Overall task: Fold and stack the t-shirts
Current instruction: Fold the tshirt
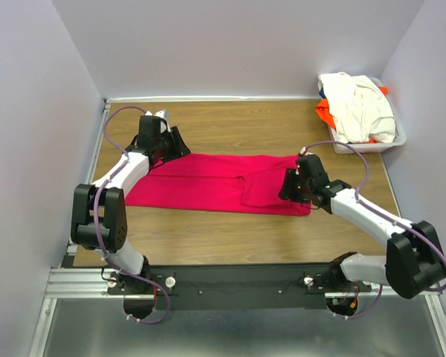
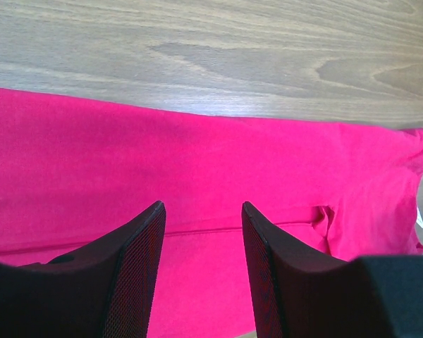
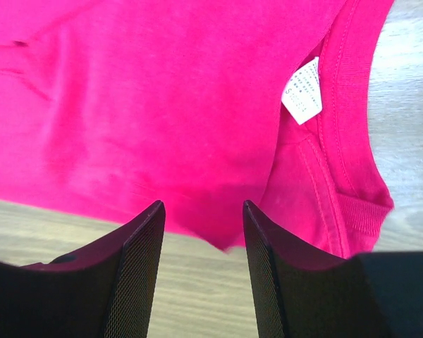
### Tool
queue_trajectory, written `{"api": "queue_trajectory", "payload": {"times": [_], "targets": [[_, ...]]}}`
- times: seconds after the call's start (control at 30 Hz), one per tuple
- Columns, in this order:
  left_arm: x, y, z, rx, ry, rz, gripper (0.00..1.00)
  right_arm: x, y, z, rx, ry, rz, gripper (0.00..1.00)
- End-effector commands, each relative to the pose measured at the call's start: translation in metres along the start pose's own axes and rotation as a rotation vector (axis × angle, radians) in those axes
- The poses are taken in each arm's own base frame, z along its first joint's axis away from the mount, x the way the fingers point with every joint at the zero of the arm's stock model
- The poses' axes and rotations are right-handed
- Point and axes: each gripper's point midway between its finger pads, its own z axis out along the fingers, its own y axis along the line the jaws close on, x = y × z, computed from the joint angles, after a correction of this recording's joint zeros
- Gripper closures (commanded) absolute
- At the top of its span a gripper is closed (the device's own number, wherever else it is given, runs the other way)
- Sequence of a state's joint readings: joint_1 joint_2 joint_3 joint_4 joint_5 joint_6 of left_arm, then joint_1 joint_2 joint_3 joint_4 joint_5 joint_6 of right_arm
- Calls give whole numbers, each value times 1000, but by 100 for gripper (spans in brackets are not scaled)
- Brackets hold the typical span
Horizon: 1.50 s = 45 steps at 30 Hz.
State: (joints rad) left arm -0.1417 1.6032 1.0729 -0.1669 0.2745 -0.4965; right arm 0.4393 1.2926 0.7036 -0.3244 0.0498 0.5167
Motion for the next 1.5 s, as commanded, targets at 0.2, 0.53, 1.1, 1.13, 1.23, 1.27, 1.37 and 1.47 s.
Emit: {"api": "queue_trajectory", "payload": {"times": [0.2, 0.53, 1.1, 1.13, 1.23, 1.27, 1.37, 1.47], "targets": [[2, -5, 2, 10, 19, 12, 45, -18, 5, -9, 11, -57, 75, 43], [22, 20, -17, -114, -24, -96, 45, -52, -14, 38, 243, -93, 151, 42], [67, 30, -20, -192, -12, -232, 47, -140, -41, 159, 291, -35, 91, 42], [68, 28, -16, -189, -5, -231, 47, -153, -36, 177, 275, -41, 67, 42], [72, 22, -7, -204, -1, -212, 48, -182, -10, 204, 176, -55, 35, 42], [75, 21, -4, -207, 9, -205, 48, -185, -5, 211, 150, -46, 29, 42], [86, 17, 5, -214, 42, -190, 48, -203, 6, 210, 119, -57, 22, 41], [96, 22, 12, -266, 47, -178, 49, -213, 5, 195, 145, -90, 20, 34]]}}
